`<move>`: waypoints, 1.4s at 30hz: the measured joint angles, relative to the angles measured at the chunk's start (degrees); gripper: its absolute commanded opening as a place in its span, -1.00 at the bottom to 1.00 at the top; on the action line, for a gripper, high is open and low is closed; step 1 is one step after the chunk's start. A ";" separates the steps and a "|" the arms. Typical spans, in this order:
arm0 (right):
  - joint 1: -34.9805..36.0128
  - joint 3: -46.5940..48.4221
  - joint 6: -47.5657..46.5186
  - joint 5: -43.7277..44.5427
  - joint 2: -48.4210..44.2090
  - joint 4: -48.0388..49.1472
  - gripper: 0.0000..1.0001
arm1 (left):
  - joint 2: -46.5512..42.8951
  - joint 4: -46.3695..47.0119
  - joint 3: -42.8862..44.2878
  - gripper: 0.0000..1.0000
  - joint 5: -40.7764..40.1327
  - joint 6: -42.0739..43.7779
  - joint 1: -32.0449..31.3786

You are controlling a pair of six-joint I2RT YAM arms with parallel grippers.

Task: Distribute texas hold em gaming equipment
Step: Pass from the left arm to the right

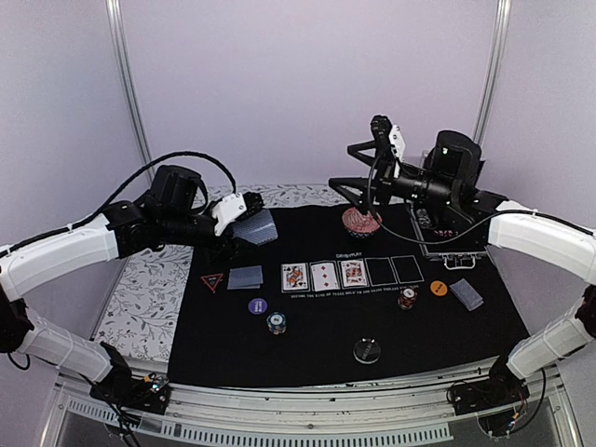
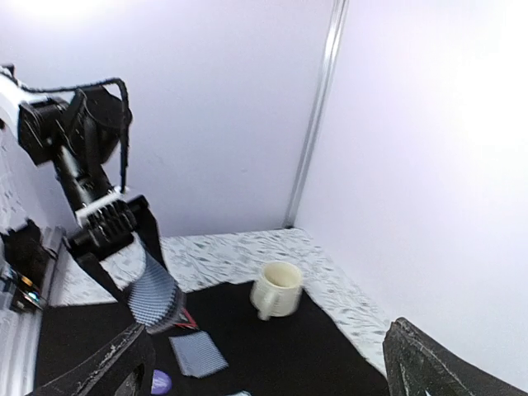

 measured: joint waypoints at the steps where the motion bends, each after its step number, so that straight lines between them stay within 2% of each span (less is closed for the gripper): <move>1: 0.33 -0.31 4.92 -1.62 1.11 2.82 0.98 | -0.28 0.13 -0.11 0.01 0.15 0.15 -0.04; 5: 0.90 -2.97 19.58 -4.11 4.70 6.88 0.98 | -0.90 0.55 -0.17 0.01 0.35 0.42 -0.26; 9: 1.01 -6.49 26.99 -3.06 4.15 4.90 0.98 | -0.90 1.20 -0.26 0.01 0.09 0.55 -0.28; 12: 1.18 -7.10 29.24 0.96 2.62 -1.53 0.97 | -0.90 1.27 -0.26 0.01 -0.55 0.50 -0.31; 16: 2.75 -6.25 30.16 11.50 0.39 -16.31 0.99 | -0.66 1.25 -0.26 0.02 -1.77 0.20 -0.31; 21: 10.71 -6.19 33.09 23.06 0.96 -33.18 0.99 | -0.02 1.20 -0.24 0.01 -3.65 -0.50 -0.31; 25: 15.23 -6.05 34.58 25.00 3.67 -38.36 0.99 | 0.26 0.55 0.94 -0.01 -8.70 -2.69 -0.26; 28: 15.45 -3.76 34.51 24.11 6.78 -38.91 0.99 | 0.72 -0.24 3.04 0.00 -14.10 -6.10 0.20; 33: 15.45 5.09 32.89 19.91 13.27 -35.43 0.98 | -0.61 -1.55 2.45 0.00 -17.25 -13.49 1.68; 37: 15.32 5.62 31.61 12.96 13.05 -30.45 0.98 | -4.90 -3.52 -1.40 0.00 -14.71 -17.70 1.42; 42: 14.49 5.73 32.72 0.68 12.44 -20.85 0.98 | -11.63 -4.37 -5.25 0.00 -10.51 -17.35 -3.02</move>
